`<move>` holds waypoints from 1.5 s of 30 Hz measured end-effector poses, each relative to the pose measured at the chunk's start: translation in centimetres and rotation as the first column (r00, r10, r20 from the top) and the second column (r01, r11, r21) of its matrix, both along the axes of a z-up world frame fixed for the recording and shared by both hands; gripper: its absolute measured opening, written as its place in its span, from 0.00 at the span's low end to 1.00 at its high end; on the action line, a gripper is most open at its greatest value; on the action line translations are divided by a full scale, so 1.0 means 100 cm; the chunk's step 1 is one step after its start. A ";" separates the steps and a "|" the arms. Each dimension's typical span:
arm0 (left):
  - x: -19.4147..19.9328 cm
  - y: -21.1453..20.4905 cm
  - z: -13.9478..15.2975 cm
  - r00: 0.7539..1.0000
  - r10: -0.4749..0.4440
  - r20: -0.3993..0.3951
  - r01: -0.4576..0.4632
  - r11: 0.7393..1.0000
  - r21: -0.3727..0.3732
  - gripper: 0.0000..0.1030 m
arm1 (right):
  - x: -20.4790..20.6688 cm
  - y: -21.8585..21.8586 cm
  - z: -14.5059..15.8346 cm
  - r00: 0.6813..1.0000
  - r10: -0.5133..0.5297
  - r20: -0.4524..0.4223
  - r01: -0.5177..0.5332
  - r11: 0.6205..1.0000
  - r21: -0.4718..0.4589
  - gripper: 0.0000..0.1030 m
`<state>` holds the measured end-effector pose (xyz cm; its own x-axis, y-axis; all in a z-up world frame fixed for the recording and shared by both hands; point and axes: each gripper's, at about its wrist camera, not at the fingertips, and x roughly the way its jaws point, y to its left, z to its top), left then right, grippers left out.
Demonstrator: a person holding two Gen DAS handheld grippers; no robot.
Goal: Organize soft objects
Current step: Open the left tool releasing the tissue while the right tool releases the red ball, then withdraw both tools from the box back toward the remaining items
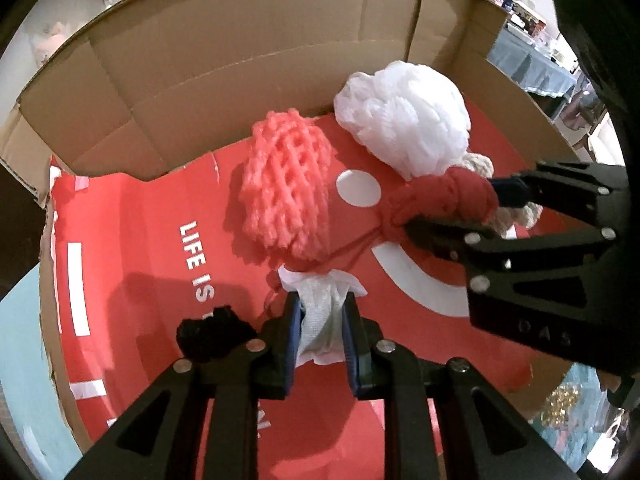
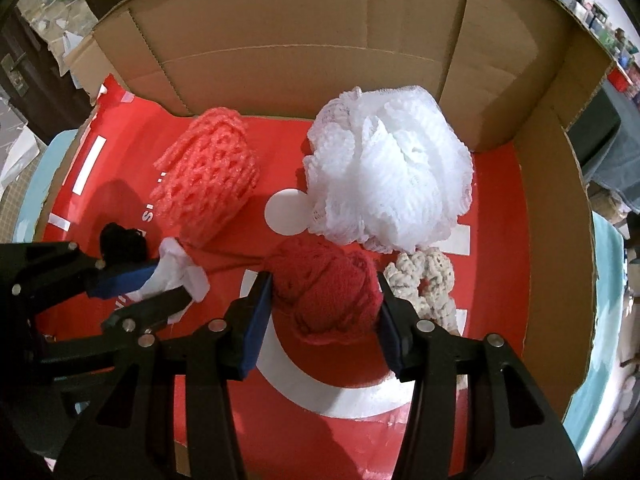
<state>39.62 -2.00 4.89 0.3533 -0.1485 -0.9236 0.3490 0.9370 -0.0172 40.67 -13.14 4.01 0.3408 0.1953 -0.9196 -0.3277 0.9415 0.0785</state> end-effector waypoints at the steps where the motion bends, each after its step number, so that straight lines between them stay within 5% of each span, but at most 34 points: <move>1: 0.000 0.000 0.000 1.000 0.001 0.003 -0.001 1.000 -0.002 0.20 | 0.000 -0.001 0.000 1.000 0.005 0.002 -0.005 1.000 -0.002 0.47; 12: -0.006 0.004 0.002 1.000 -0.011 0.023 0.011 1.000 -0.001 0.25 | 0.000 -0.008 -0.002 1.000 0.013 -0.015 -0.013 1.000 0.025 0.48; 28: -0.036 0.022 0.028 0.996 0.007 0.092 -0.002 0.998 -0.060 0.53 | -0.006 -0.017 0.008 1.000 -0.001 -0.007 0.002 0.998 0.068 0.57; 36: -0.075 0.030 0.072 0.982 0.053 0.181 -0.026 0.989 -0.148 0.69 | -0.033 -0.028 0.047 0.998 -0.026 0.063 0.019 0.994 0.107 0.65; 45: -0.149 0.038 0.124 0.934 0.100 0.343 -0.021 0.974 -0.227 0.92 | -0.100 -0.041 0.110 0.968 -0.046 0.246 0.015 0.992 0.127 0.74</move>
